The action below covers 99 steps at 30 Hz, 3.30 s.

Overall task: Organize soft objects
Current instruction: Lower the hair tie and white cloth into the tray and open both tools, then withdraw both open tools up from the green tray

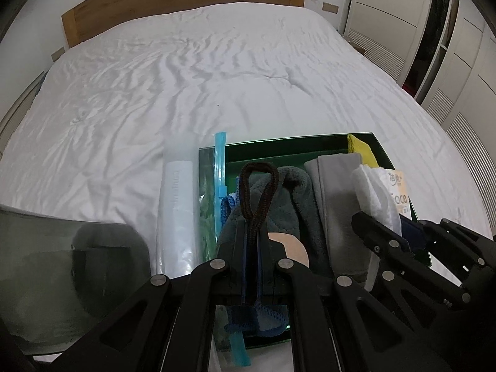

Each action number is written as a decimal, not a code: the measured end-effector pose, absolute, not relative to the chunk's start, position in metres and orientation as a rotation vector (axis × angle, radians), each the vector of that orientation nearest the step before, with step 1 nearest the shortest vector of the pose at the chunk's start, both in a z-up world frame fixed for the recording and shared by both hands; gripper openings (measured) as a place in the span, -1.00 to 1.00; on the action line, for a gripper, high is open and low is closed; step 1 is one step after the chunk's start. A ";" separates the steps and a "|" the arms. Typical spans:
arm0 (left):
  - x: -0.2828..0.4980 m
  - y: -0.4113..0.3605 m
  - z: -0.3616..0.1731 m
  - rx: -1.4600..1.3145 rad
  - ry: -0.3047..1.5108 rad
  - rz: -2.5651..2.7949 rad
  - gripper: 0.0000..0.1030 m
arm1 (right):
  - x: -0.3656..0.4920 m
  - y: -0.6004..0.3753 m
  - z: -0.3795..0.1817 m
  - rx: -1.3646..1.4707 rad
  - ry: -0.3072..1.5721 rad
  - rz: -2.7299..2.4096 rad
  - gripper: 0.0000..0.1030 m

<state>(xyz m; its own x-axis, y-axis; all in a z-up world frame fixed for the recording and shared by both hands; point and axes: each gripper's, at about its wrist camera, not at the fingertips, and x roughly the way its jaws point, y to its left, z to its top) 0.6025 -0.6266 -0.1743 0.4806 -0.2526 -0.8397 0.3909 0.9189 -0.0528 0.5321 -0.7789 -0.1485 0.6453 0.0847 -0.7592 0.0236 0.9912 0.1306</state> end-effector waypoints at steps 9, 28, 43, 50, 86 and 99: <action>0.606 -0.622 -0.170 0.134 0.979 -0.406 -0.63 | 0.528 -0.773 -0.142 0.111 0.834 0.011 -0.24; 0.604 -0.610 -0.157 0.116 0.939 -0.398 -0.41 | 0.514 -0.768 -0.127 0.094 0.798 -0.014 -0.12; 0.600 -0.613 -0.154 0.123 0.929 -0.394 -0.41 | 0.507 -0.773 -0.124 0.099 0.794 -0.022 -0.11; 0.595 -0.614 -0.148 0.122 0.913 -0.383 -0.26 | 0.500 -0.777 -0.118 0.099 0.783 -0.035 -0.05; 0.582 -0.604 -0.143 0.131 0.898 -0.328 0.39 | 0.479 -0.788 -0.113 0.076 0.761 -0.127 0.54; 0.568 -0.606 -0.141 0.127 0.892 -0.362 0.62 | 0.456 -0.797 -0.106 0.061 0.735 -0.173 0.69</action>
<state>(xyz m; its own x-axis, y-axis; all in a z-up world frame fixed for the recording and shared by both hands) 0.5685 -0.6058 -0.1409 0.5721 -0.2551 -0.7795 0.3597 0.9322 -0.0410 0.4558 -0.7973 -0.1058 0.7284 -0.1357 -0.6716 0.1784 0.9839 -0.0054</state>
